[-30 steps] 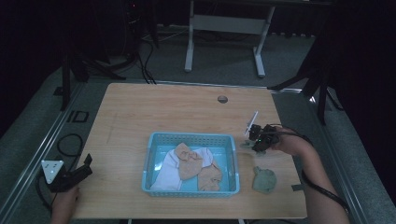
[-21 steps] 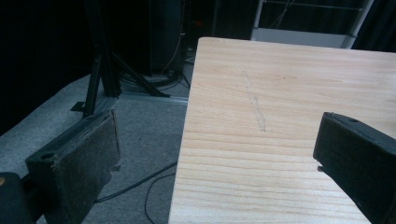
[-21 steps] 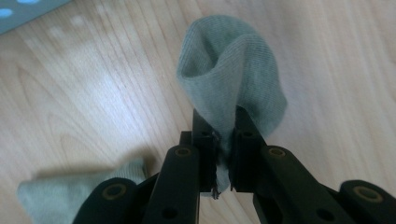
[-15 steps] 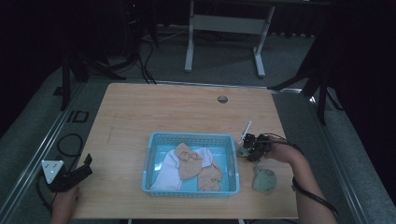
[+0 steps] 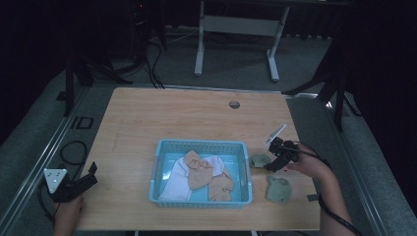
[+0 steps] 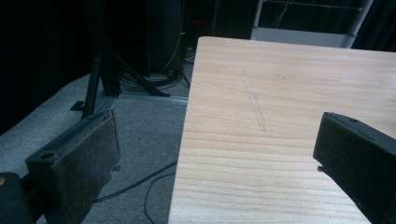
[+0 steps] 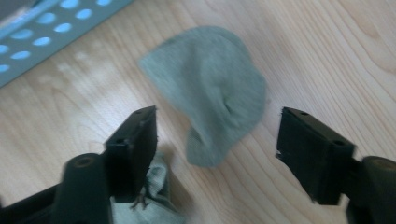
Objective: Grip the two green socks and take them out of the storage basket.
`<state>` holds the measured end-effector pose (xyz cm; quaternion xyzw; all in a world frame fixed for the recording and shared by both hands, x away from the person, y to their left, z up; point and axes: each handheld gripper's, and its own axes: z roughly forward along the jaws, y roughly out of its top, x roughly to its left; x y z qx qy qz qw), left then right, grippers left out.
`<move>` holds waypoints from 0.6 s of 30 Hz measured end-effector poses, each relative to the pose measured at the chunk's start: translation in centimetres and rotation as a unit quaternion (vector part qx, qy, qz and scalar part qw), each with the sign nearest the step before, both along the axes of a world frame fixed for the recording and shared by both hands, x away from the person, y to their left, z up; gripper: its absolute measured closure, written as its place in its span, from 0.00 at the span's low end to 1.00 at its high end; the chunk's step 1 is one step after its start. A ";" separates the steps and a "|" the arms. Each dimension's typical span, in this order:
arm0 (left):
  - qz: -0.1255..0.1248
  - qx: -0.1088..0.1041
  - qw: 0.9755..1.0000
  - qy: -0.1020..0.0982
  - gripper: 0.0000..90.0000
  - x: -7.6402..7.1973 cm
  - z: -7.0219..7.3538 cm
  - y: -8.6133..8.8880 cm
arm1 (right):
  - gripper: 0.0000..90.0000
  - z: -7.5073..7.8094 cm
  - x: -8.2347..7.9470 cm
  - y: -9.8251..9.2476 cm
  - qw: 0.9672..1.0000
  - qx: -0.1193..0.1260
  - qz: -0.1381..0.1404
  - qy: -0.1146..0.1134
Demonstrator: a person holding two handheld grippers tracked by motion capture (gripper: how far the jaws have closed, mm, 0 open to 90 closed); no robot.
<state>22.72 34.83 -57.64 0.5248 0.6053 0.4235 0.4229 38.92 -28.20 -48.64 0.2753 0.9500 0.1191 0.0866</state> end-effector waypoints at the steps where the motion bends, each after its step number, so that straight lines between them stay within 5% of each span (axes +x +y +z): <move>1: 0.000 0.000 1.000 -0.001 0.01 0.0 0.0 0.0 | 0.30 0.0 -0.1 -0.4 1.000 0.008 -0.012 -0.004; 3: 0.000 0.000 1.000 -0.001 0.01 0.0 0.0 0.0 | 0.28 -0.1 -0.1 -0.9 1.000 0.021 -0.022 -0.005; 4: 0.000 0.000 1.000 0.000 0.01 0.0 0.0 0.0 | 0.25 -0.2 -0.3 -2.0 0.998 0.051 -0.038 -0.004; 7: 0.000 0.001 1.000 0.000 0.01 0.0 0.0 0.0 | 0.19 -0.5 -0.6 -3.4 0.995 0.085 -0.060 -0.008; 13: 0.000 0.001 1.000 0.000 0.01 0.0 0.0 0.0 | 0.15 -1.4 -1.4 -5.3 0.989 0.096 -0.108 -0.043; 18: 0.001 0.001 1.000 0.000 0.01 0.0 0.0 0.0 | 0.14 -2.3 -2.3 -7.4 0.974 0.141 -0.157 -0.083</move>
